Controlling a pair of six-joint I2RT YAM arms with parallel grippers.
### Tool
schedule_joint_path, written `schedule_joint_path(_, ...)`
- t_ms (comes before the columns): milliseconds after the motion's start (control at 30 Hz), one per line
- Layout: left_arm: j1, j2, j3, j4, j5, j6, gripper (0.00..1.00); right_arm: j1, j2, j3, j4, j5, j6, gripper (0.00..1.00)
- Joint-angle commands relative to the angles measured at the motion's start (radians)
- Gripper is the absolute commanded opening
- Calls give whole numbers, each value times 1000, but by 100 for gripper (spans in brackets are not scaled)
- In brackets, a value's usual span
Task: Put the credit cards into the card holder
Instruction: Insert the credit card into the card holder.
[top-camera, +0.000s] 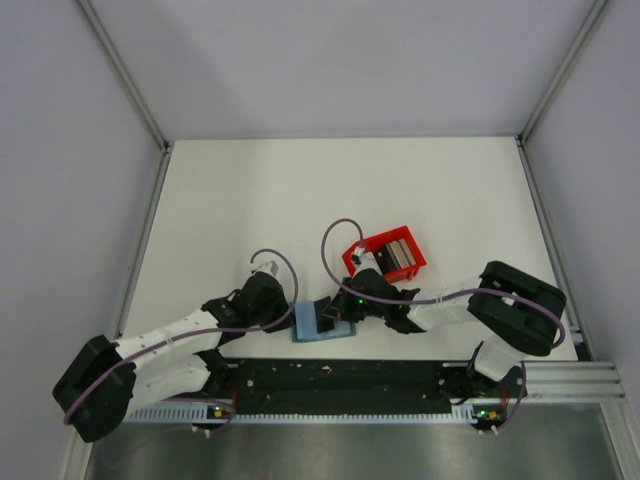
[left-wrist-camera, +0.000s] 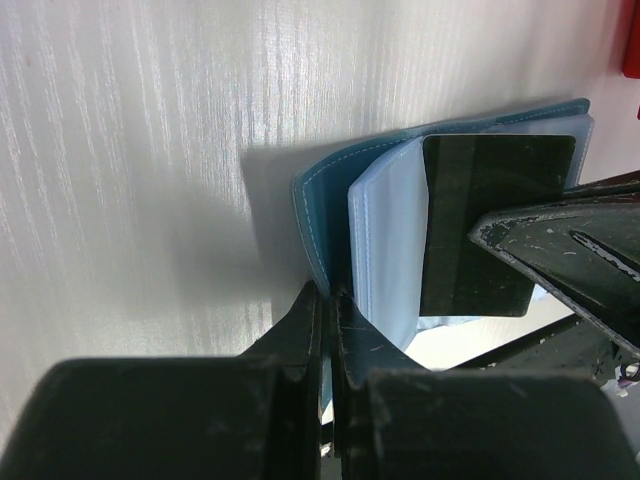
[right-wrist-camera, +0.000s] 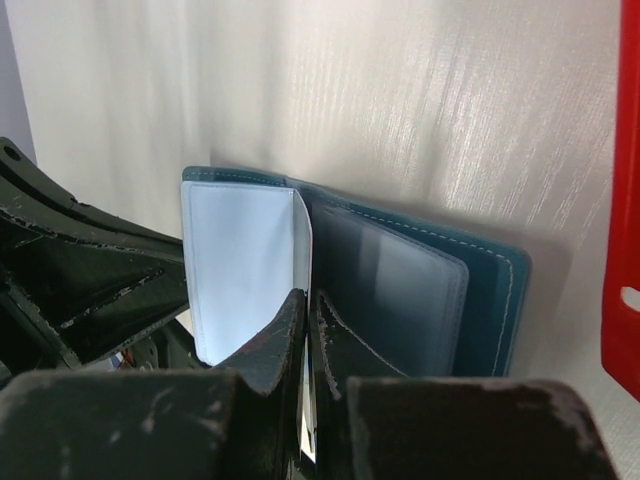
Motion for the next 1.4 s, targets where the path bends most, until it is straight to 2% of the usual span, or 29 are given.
schedule_joint_path(0, -2, 34, -39, -22, -35, 3, 0, 18, 43, -53, -55, -42, -12, 0)
schedule_joint_path(200, -2, 32, -37, -28, -42, -5, 0, 18, -5, -89, -55, -28, 11, 0)
schedule_joint_path(467, -2, 32, -36, -34, -46, -6, 0, 17, 21, -75, -59, -65, 17, 0)
schedule_joint_path(667, -2, 34, -39, -31, -46, -5, 0, -2, 49, -40, -122, -95, 14, 0)
schedule_joint_path(933, -2, 32, -37, -34, -42, -2, 0, -17, 52, 11, -257, -13, 28, 0)
schedule_joint_path(1267, -2, 34, -40, -27, -39, 0, 0, -18, 110, 33, -268, -57, 7, 0)
schedule_joint_path(1367, -2, 34, -40, -25, -39, -3, 0, -12, 109, 49, -312, -45, -9, 3)
